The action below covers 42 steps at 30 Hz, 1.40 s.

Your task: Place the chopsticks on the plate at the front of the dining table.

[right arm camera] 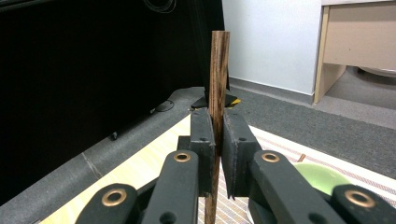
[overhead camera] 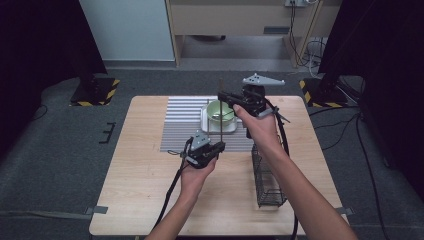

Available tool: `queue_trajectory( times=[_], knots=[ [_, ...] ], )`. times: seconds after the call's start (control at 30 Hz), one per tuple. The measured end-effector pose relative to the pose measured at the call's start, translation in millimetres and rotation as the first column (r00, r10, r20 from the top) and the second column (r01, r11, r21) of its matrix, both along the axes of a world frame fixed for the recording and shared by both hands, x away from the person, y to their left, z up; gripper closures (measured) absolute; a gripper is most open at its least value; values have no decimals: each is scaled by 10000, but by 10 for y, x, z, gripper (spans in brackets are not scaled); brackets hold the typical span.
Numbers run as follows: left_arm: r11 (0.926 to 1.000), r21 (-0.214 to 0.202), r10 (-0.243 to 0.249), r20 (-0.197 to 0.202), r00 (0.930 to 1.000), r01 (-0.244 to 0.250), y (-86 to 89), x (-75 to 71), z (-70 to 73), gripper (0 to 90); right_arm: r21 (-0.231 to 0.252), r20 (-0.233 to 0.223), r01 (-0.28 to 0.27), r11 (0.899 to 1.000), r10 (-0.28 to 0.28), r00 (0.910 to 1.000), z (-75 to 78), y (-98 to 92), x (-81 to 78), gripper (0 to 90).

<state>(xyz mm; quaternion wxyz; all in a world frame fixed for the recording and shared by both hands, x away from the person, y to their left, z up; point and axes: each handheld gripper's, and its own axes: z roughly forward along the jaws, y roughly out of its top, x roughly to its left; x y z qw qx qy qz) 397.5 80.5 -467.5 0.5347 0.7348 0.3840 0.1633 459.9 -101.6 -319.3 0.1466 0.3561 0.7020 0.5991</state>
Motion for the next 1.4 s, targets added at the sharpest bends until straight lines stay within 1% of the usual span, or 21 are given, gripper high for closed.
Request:
queue_trajectory(
  times=[0.13,0.3,0.57,0.87,1.0,1.13,1.4],
  knots=[
    [9998,108,175,48,9998,-176,64,-11,1,858,-71,-3,-12,10000,12,10000,9,-13,-4,827],
    [9983,446,355,212,9991,-364,133,-35,19,861,-203,-46,79,9998,-79,10000,-3,-27,20,812],
    [9960,747,461,403,9981,-490,196,-75,44,862,-351,-79,216,9991,-219,9997,-11,-46,52,787],
    [9958,759,471,441,9979,-503,234,-100,50,862,-574,-178,352,9977,-363,9992,-33,-62,85,733],
    [9954,793,499,529,9974,-540,243,-106,58,862,-640,-173,431,9970,-443,9989,-39,-79,96,712],
    [9946,887,494,510,9975,-537,240,-116,58,863,-680,-218,540,9962,-556,9982,-57,-103,113,682],
    [9949,870,465,491,9977,-507,228,-126,55,863,-813,-250,781,9936,-804,9965,-101,-143,138,623]
  ],
)
